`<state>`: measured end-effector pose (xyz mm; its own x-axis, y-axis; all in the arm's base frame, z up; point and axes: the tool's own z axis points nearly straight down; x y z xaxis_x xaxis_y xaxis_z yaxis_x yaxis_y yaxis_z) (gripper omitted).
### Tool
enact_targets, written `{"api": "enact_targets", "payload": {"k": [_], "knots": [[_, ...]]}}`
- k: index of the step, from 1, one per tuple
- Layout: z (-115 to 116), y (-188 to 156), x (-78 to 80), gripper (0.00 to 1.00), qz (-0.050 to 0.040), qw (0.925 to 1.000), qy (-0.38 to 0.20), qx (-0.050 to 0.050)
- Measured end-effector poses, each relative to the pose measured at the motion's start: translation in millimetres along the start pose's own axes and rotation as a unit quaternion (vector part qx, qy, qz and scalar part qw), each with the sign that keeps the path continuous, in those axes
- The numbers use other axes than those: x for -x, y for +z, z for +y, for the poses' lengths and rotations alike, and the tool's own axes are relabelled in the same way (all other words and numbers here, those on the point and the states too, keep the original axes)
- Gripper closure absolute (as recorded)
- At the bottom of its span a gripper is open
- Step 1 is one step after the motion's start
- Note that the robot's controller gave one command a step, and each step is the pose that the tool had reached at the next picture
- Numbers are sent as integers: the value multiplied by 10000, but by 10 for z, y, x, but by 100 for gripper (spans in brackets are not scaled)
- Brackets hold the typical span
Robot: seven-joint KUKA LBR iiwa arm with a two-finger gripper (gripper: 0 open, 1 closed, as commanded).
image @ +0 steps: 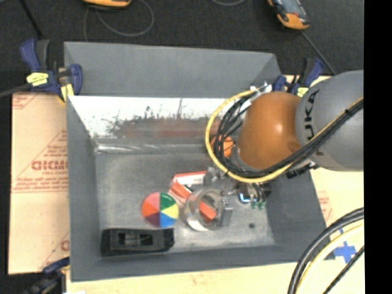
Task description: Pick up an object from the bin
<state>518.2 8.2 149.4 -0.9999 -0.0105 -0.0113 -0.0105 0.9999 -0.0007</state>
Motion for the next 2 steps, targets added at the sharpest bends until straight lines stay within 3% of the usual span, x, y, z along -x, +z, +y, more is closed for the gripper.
{"api": "enact_targets", "payload": {"k": [1,2], "knots": [[124,253,289,0,79,9999,-108,-1],[799,694,512,100,-117,9995,-284,51]]}}
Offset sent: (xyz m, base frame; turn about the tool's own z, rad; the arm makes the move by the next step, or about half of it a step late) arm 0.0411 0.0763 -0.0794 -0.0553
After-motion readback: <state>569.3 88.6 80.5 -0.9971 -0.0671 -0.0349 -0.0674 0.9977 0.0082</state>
